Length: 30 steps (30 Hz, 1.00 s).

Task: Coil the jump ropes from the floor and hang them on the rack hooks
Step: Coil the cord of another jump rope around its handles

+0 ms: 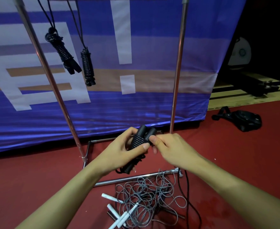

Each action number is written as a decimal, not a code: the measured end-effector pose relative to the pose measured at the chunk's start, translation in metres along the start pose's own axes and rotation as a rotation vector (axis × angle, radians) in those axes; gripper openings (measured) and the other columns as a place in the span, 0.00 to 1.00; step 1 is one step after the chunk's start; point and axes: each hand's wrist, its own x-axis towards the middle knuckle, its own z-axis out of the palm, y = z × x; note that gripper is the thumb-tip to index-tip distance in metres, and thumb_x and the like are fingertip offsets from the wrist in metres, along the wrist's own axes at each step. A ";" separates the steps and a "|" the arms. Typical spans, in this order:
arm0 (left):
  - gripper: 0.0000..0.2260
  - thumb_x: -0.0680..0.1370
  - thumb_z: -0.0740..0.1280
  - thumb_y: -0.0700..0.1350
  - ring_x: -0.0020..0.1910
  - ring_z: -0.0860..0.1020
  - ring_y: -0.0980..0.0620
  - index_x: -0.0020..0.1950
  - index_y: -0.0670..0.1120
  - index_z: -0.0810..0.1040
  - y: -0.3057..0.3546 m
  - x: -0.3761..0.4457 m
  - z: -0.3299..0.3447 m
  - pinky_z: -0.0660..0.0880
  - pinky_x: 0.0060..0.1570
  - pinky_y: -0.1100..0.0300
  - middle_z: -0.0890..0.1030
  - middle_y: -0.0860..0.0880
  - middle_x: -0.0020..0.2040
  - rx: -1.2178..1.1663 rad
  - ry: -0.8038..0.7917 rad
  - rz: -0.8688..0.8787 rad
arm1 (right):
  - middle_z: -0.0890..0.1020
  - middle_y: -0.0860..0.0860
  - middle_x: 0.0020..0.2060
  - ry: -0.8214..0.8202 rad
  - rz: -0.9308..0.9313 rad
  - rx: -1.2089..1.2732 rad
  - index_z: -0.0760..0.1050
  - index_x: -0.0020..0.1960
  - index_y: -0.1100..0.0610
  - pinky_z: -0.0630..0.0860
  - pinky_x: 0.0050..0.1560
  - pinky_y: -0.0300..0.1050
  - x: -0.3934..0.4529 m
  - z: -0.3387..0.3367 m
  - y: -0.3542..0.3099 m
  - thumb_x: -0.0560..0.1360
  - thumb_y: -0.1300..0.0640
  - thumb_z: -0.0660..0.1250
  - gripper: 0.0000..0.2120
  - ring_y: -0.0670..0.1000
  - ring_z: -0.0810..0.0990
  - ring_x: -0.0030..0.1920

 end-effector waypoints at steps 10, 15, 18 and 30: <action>0.11 0.83 0.64 0.53 0.42 0.86 0.49 0.63 0.50 0.73 0.002 0.004 0.011 0.78 0.35 0.60 0.84 0.47 0.46 0.047 0.041 -0.034 | 0.64 0.53 0.24 0.198 0.020 -0.049 0.65 0.31 0.55 0.68 0.31 0.53 0.008 -0.002 0.005 0.76 0.26 0.52 0.33 0.51 0.65 0.27; 0.18 0.76 0.73 0.54 0.41 0.87 0.46 0.62 0.48 0.74 -0.002 0.004 0.007 0.76 0.29 0.63 0.81 0.50 0.43 -0.002 0.009 -0.055 | 0.74 0.51 0.25 0.157 -0.007 -0.001 0.77 0.34 0.54 0.71 0.33 0.47 0.004 -0.001 0.004 0.78 0.32 0.62 0.27 0.44 0.75 0.28; 0.17 0.77 0.73 0.50 0.45 0.87 0.40 0.62 0.46 0.74 -0.006 0.004 0.009 0.83 0.33 0.52 0.83 0.48 0.46 -0.090 -0.043 -0.130 | 0.73 0.48 0.23 0.114 -0.039 -0.139 0.74 0.32 0.48 0.66 0.32 0.47 0.003 -0.005 0.002 0.79 0.33 0.61 0.24 0.47 0.72 0.28; 0.17 0.82 0.69 0.40 0.45 0.86 0.41 0.68 0.46 0.69 -0.013 0.010 0.029 0.84 0.35 0.52 0.81 0.48 0.47 -0.249 -0.160 -0.100 | 0.80 0.47 0.31 0.110 0.107 -0.116 0.76 0.42 0.48 0.75 0.41 0.51 0.013 -0.014 -0.002 0.71 0.20 0.43 0.37 0.49 0.80 0.38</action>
